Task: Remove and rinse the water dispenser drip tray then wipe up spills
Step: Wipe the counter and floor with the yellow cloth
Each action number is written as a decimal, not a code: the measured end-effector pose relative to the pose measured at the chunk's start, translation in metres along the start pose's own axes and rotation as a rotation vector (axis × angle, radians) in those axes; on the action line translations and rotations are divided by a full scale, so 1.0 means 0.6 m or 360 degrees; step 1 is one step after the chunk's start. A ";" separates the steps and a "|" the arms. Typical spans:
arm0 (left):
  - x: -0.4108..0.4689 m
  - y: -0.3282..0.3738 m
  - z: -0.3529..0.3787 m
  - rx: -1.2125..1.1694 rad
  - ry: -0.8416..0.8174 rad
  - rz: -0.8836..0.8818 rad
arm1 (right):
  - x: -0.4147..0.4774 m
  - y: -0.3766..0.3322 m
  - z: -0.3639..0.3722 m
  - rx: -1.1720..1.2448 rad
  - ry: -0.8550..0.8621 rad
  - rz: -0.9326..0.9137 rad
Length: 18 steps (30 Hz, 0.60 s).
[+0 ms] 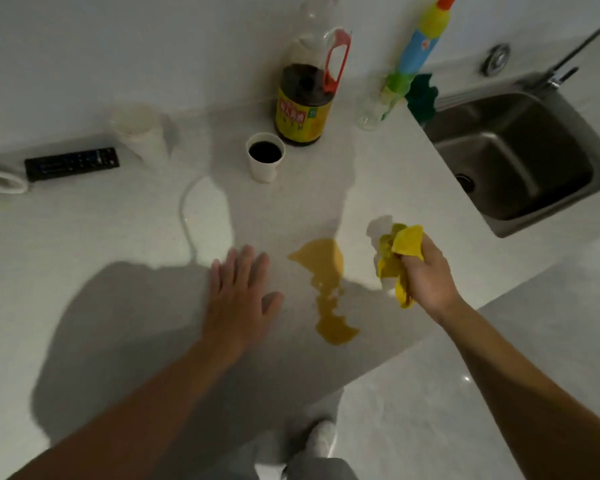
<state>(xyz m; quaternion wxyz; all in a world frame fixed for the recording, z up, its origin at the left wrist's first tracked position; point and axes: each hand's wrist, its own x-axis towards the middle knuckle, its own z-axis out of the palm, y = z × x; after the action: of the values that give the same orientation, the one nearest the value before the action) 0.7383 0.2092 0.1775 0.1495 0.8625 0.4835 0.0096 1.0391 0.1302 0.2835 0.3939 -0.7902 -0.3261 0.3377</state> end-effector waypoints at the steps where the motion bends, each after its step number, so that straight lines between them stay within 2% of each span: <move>1: 0.001 -0.002 0.004 0.0036 0.0009 0.0001 | 0.012 0.011 0.000 -0.0369 -0.0041 -0.0213; 3: 0.004 0.000 0.009 0.0100 0.0017 -0.0012 | 0.027 0.031 0.011 -0.0977 -0.0227 -0.0531; 7: 0.006 0.008 0.005 0.0071 0.0052 -0.0067 | 0.033 0.078 0.060 -0.1358 -0.0780 -0.0569; 10: 0.006 0.011 0.003 0.0073 0.0051 -0.0112 | 0.067 0.106 0.080 -0.1300 -0.0924 -0.0673; 13: 0.011 0.006 0.007 0.0096 0.0087 -0.0091 | 0.146 0.062 0.094 -0.0881 -0.0895 -0.0682; 14: 0.012 0.003 0.008 0.0118 0.0084 -0.0076 | 0.173 0.044 0.101 -0.0838 -0.0799 -0.0876; 16: 0.015 -0.001 0.009 0.0161 0.0056 -0.0072 | 0.218 0.026 0.131 -0.0998 -0.0614 -0.1378; 17: 0.016 -0.003 0.010 0.0168 0.0049 -0.0082 | 0.238 0.023 0.146 -0.1104 -0.0680 -0.1539; 18: 0.017 -0.004 0.011 0.0164 0.0049 -0.0093 | 0.251 0.017 0.158 -0.1168 -0.0820 -0.1541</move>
<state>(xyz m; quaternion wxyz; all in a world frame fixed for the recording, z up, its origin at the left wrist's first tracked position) 0.7428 0.2170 0.1696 0.0977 0.8543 0.5104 -0.0063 1.0507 0.2813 0.1896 0.1158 -0.5311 -0.8224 0.1677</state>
